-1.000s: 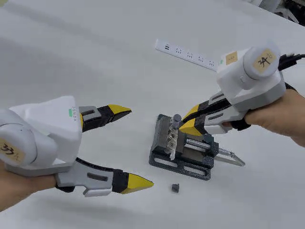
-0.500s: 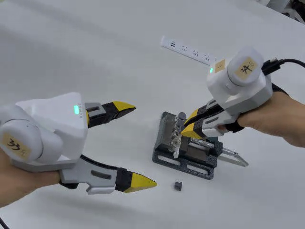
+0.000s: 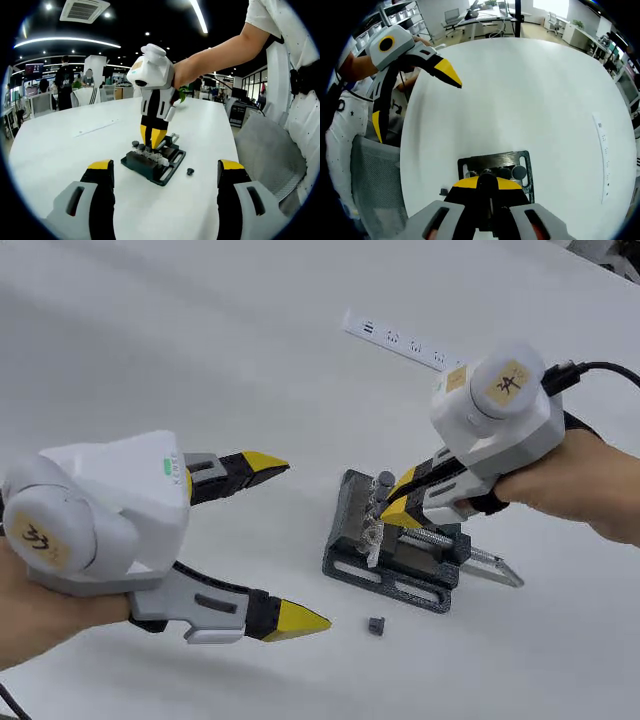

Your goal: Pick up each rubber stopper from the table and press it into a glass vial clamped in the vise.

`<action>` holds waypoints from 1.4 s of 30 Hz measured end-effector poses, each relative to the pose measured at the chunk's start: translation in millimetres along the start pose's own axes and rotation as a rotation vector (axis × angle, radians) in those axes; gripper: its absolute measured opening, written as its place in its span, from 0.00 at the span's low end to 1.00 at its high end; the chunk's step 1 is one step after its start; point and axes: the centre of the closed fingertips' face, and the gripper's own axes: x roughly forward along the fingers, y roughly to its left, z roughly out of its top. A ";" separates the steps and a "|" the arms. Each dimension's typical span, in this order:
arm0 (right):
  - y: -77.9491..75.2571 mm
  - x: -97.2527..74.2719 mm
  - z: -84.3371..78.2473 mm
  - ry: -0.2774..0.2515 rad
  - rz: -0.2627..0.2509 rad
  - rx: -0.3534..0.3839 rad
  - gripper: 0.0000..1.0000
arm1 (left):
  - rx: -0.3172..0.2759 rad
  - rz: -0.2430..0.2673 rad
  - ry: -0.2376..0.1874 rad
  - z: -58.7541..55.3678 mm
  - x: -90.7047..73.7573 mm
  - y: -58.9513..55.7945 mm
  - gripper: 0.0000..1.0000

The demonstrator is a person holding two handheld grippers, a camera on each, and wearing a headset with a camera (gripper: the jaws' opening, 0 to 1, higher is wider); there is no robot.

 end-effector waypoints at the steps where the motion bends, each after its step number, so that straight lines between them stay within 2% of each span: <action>1: -0.9 0.5 0.0 0.000 0.001 0.001 0.05 | 0.000 0.001 -0.001 0.2 0.1 0.2 0.84; 15: -2.2 4.1 -0.3 0.018 0.002 -0.012 0.05 | -0.007 0.000 -0.011 2.7 1.2 1.1 0.84; 28: -3.2 7.8 0.9 0.081 -0.018 -0.064 0.05 | -0.012 -0.004 -0.012 1.8 2.1 1.1 0.83; 42: -2.6 7.8 0.2 0.091 -0.027 -0.087 0.05 | -0.007 -0.012 -0.012 5.4 5.8 0.6 0.83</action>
